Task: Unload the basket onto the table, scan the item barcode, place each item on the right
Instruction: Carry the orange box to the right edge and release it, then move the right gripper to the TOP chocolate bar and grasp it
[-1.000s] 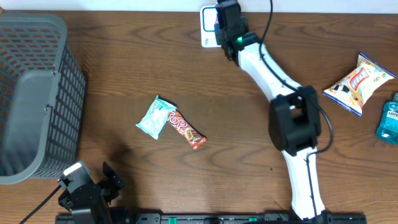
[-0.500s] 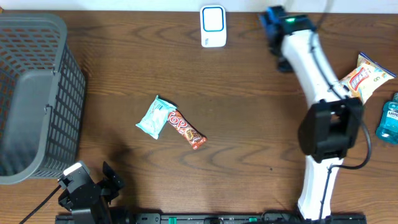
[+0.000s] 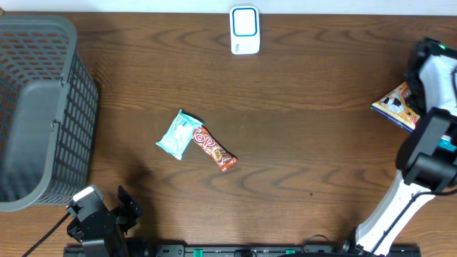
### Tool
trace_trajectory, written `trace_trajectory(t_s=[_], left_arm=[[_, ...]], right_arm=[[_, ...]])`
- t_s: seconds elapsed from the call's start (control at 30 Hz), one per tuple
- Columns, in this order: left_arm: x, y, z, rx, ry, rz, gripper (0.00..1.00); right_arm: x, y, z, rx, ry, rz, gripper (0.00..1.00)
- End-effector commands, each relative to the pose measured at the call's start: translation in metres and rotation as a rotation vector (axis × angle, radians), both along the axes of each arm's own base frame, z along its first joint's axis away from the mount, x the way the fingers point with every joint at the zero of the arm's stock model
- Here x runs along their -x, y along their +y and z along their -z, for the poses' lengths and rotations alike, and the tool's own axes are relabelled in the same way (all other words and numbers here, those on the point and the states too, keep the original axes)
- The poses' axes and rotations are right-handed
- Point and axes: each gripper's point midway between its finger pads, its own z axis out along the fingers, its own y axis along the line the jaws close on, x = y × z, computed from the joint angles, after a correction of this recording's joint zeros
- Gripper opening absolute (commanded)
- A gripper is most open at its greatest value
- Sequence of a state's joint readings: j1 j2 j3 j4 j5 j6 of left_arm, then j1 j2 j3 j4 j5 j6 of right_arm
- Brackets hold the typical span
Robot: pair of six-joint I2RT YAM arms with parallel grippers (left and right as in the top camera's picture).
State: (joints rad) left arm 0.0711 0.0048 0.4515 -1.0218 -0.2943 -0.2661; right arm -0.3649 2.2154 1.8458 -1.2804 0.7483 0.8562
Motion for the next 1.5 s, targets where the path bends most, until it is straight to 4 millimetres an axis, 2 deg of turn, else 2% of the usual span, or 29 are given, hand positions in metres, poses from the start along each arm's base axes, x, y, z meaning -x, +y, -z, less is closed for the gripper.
trace_trajectory(t_s=[0.0, 0.03, 0.07, 0.2, 0.33, 0.4, 0.43, 0.5, 0.53, 0.67, 0.83, 0.9, 1.0, 1.17, 1.23, 1.3, 1.37, 1.47], left_arm=[[0.001, 0.002, -0.004, 0.000, -0.014, -0.014, 0.97], [0.001, 0.002, -0.004, 0.000, -0.014, -0.014, 0.97], [0.001, 0.002, -0.004, 0.000, -0.014, -0.014, 0.97], [0.001, 0.002, -0.004, 0.000, -0.014, -0.014, 0.97], [0.001, 0.002, -0.004, 0.000, -0.014, -0.014, 0.97], [0.001, 0.002, -0.004, 0.000, -0.014, -0.014, 0.97], [0.001, 0.002, -0.004, 0.000, -0.014, -0.014, 0.97], [0.001, 0.002, -0.004, 0.000, -0.014, -0.014, 0.97], [0.001, 0.002, -0.004, 0.000, -0.014, -0.014, 0.97], [0.001, 0.002, -0.004, 0.000, -0.014, -0.014, 0.97], [0.001, 0.002, -0.004, 0.000, -0.014, -0.014, 0.97], [0.001, 0.002, -0.004, 0.000, -0.014, -0.014, 0.97], [0.001, 0.002, -0.004, 0.000, -0.014, -0.014, 0.97], [0.001, 0.002, -0.004, 0.000, -0.014, -0.014, 0.97], [0.001, 0.002, -0.004, 0.000, -0.014, -0.014, 0.97], [0.001, 0.002, -0.004, 0.000, -0.014, -0.014, 0.97], [0.001, 0.002, -0.004, 0.000, -0.014, -0.014, 0.97], [0.001, 0.002, -0.004, 0.000, -0.014, -0.014, 0.97]], right_arm=[[-0.002, -0.002, 0.008, -0.133, -0.033, -0.035, 0.68], [-0.005, -0.002, 0.002, -0.151, -0.037, -0.067, 0.89], [-0.009, -0.001, -0.006, -0.162, -0.052, -0.089, 0.99], [-0.024, 0.018, -0.051, -0.205, -0.211, -0.132, 0.99], [-0.036, 0.055, -0.099, -0.250, -0.370, -0.217, 0.99], [-0.044, 0.084, -0.116, -0.311, -0.444, -0.280, 0.99], [-0.049, 0.112, -0.124, -0.394, -0.483, -0.339, 0.99], [-0.057, 0.151, -0.127, -0.511, -0.501, -0.445, 0.99], [-0.062, 0.182, -0.127, -0.592, -0.496, -0.533, 0.99], [-0.069, 0.271, -0.116, -0.739, -0.409, -0.793, 0.99], [-0.056, 0.378, -0.089, -0.795, -0.208, -1.181, 0.99], [-0.048, 0.418, -0.077, -0.805, -0.142, -1.329, 0.99], [-0.043, 0.464, -0.057, -0.760, -0.055, -1.540, 0.99], [-0.031, 0.522, -0.009, -0.694, 0.076, -1.702, 0.99], [-0.023, 0.539, 0.012, -0.704, 0.120, -1.731, 0.90], [-0.013, 0.557, 0.030, -0.707, 0.168, -1.778, 0.87], [-0.005, 0.570, 0.038, -0.704, 0.191, -1.826, 0.85], [0.006, 0.588, 0.039, -0.693, 0.210, -1.912, 0.84]])
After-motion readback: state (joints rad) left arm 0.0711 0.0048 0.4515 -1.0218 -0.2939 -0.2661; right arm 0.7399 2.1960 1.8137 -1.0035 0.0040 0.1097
